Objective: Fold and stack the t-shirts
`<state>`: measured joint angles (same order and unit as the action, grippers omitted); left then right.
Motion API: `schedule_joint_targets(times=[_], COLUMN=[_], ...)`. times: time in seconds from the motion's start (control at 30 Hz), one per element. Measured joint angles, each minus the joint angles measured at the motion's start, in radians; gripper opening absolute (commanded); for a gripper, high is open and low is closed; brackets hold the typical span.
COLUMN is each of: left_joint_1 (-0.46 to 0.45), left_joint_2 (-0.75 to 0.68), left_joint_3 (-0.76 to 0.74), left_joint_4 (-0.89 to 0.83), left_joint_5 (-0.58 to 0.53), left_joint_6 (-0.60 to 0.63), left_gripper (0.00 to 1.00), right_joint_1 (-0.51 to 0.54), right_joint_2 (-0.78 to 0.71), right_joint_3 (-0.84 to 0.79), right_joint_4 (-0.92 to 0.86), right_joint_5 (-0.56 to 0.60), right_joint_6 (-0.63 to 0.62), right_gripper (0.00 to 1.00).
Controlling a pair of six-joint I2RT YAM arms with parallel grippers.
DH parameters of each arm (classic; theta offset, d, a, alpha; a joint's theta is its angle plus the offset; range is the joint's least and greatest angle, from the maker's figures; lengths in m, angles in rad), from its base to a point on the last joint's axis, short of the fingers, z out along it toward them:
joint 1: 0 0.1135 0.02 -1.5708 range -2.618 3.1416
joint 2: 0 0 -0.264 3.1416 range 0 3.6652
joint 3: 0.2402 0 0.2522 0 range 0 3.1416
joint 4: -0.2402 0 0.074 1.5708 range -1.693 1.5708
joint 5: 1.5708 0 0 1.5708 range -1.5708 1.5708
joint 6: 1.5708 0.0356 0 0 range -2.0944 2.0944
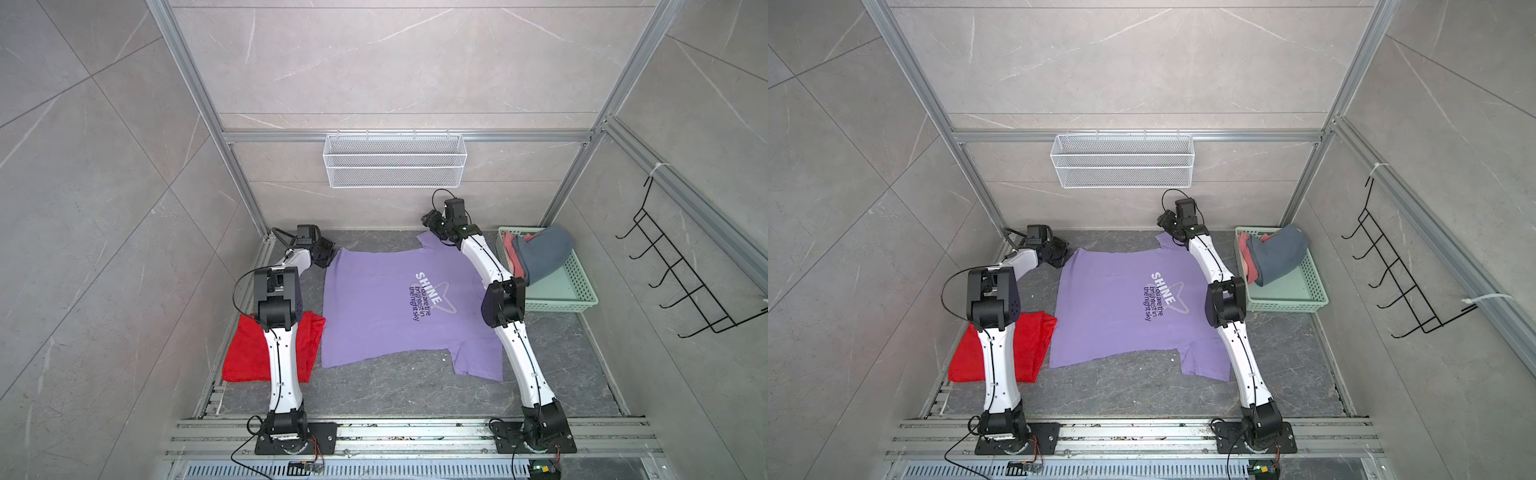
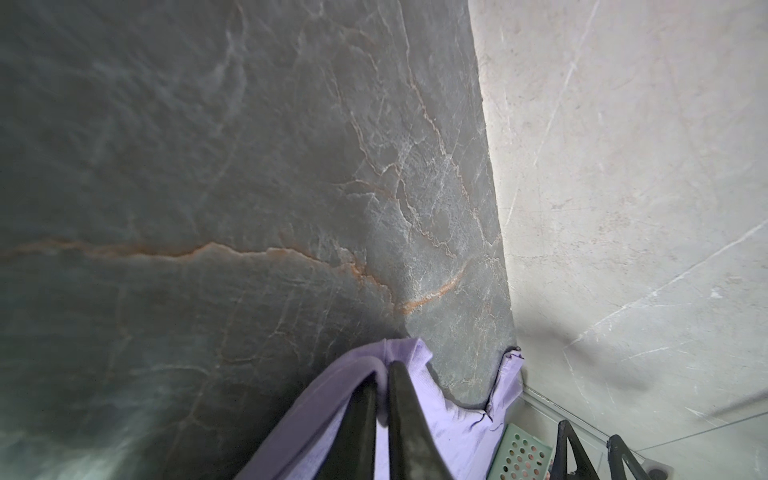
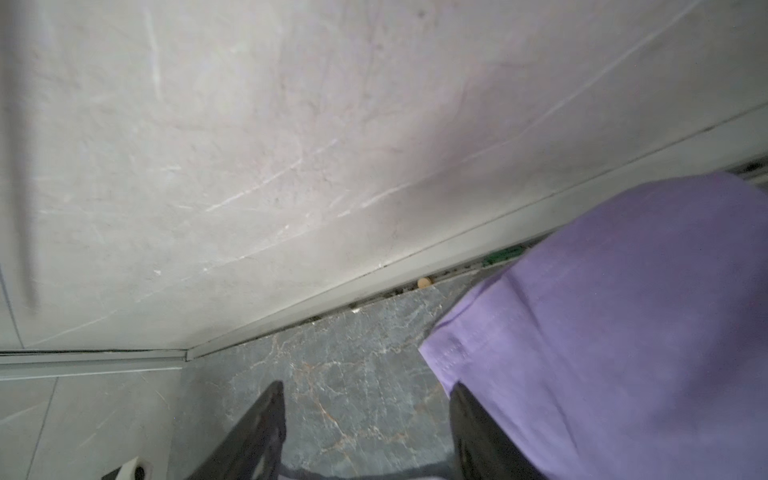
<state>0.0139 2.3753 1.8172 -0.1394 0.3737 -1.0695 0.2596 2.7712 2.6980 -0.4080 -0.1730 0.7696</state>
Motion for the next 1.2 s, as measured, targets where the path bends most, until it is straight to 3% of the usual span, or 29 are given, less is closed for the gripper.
schedule_joint_targets(times=[0.13, 0.3, 0.53, 0.83, 1.2], left_joint_1=[0.000, -0.001, -0.035, -0.134, -0.132], left_joint_2=[-0.024, -0.110, -0.225, -0.249, -0.277], left_joint_3=[-0.012, -0.053, -0.119, -0.267, -0.393], left_joint_4=[-0.019, -0.062, -0.143, -0.220, -0.160], left_joint_5=[-0.012, -0.037, -0.061, -0.047, 0.002], left_joint_6=[0.030, 0.078, 0.151, 0.193, 0.200], left_gripper=[0.27, 0.40, 0.46, 0.48, 0.48], right_joint_1=[-0.001, -0.006, -0.053, -0.070, -0.087], right_joint_2=[-0.127, -0.352, -0.568, -0.690, -0.814], right_joint_3=[-0.218, -0.602, -1.007, -1.283, -1.481], right_joint_4=[-0.027, -0.004, 0.078, 0.155, 0.225], right_joint_5=[0.005, 0.020, 0.024, 0.051, 0.076], right_joint_6=[-0.025, -0.015, 0.043, 0.097, 0.126], right_gripper=[0.64, 0.65, 0.65, 0.65, 0.65])
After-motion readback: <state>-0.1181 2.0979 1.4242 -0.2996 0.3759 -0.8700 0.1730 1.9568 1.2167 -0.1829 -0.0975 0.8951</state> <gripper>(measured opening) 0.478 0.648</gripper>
